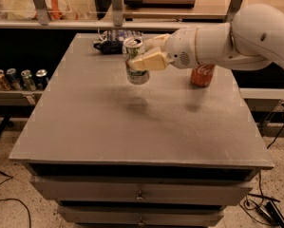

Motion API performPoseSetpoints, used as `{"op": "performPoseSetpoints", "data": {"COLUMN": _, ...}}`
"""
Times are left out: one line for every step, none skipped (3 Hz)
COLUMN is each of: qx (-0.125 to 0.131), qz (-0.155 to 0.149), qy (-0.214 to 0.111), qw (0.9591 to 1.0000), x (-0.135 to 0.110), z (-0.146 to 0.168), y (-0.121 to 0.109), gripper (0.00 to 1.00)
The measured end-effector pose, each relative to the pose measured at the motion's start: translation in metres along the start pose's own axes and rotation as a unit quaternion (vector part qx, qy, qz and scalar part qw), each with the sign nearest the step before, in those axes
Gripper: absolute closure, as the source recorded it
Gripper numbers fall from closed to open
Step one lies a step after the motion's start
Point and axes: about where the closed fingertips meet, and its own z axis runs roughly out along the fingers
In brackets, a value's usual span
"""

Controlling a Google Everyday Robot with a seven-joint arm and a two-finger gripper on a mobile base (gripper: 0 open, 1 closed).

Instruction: Move 7up can near blue chip bag

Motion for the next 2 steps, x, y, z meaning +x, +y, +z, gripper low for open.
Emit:
{"op": "performPoseSetpoints", "data": {"qx": 0.049, "qz": -0.009, "qy": -0.009, "qw": 0.9987, "x": -0.0136, "z": 0.0134, "y": -0.0515, "gripper": 1.0}}
{"op": "performPoseSetpoints", "data": {"qx": 0.051, "qz": -0.008, "qy": -0.003, "qw": 0.9987, "x": -0.0133, "z": 0.0183, "y": -0.053, "gripper": 1.0}}
